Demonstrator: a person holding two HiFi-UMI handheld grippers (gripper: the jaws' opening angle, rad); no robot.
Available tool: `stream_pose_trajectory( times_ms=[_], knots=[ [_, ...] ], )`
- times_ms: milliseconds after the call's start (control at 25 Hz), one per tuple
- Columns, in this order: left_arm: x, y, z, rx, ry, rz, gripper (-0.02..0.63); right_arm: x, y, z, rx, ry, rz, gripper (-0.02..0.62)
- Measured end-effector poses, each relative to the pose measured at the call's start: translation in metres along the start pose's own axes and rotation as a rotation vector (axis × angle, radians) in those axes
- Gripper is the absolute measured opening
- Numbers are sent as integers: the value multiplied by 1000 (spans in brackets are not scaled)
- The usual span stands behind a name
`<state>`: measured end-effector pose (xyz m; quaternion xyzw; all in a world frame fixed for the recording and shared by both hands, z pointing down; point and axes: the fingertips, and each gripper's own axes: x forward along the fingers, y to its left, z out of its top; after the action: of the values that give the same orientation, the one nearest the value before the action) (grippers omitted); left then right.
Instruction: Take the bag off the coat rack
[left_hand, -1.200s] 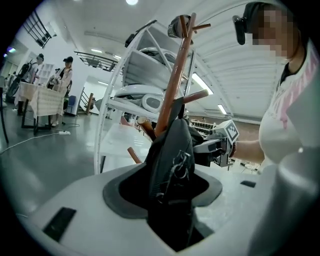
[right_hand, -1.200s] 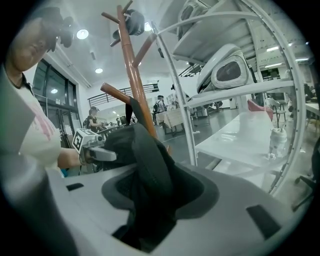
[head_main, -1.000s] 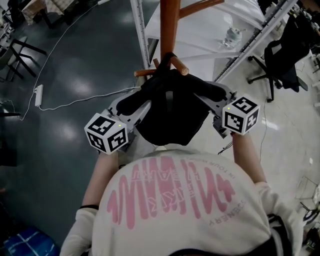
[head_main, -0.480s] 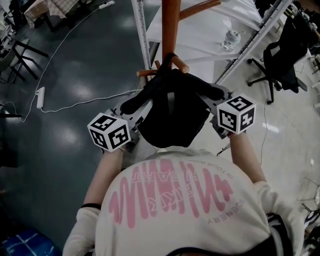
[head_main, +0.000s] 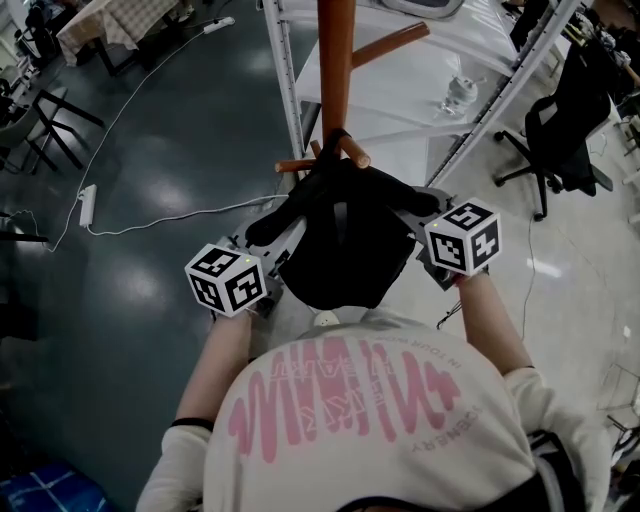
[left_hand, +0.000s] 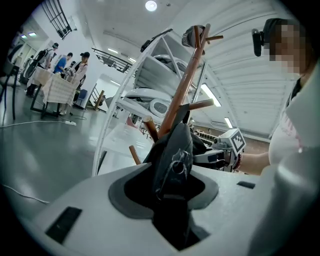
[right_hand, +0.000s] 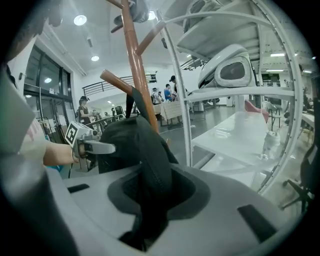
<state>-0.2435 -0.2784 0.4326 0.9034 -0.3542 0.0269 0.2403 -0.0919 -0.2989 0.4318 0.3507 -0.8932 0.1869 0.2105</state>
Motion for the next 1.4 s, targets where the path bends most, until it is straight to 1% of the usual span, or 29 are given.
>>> stream_pose_trajectory(
  times_ms=[120,280,360,520,600,840,1000,1400],
  knots=[
    [-1,1,2,7,-13,16,130,0,0,2,-4,-13,-6,83],
    [0,0,3,13,-34,45,130,-2,0,3,-10,-39,-65,89],
    [-1,-1,3,-12,-33,61,126,-3,1,4,-14,-39,-80,87],
    [-2,-7,3,-105,-39,55,123,-4,5,3,-27,-49,-114,77],
    [-4,-11,2,-123,-58,59,115,-4,6,2,-33,-54,-118,74],
    [-8,-17,8,-111,-91,97,104,-7,10,7,-39,-53,-87,71],
    [-12,-23,14,-113,-104,101,103,-11,13,13,-53,-63,-80,69],
    [-12,-33,21,-82,-116,114,103,-21,12,17,-59,-85,-79,69]
  ],
)
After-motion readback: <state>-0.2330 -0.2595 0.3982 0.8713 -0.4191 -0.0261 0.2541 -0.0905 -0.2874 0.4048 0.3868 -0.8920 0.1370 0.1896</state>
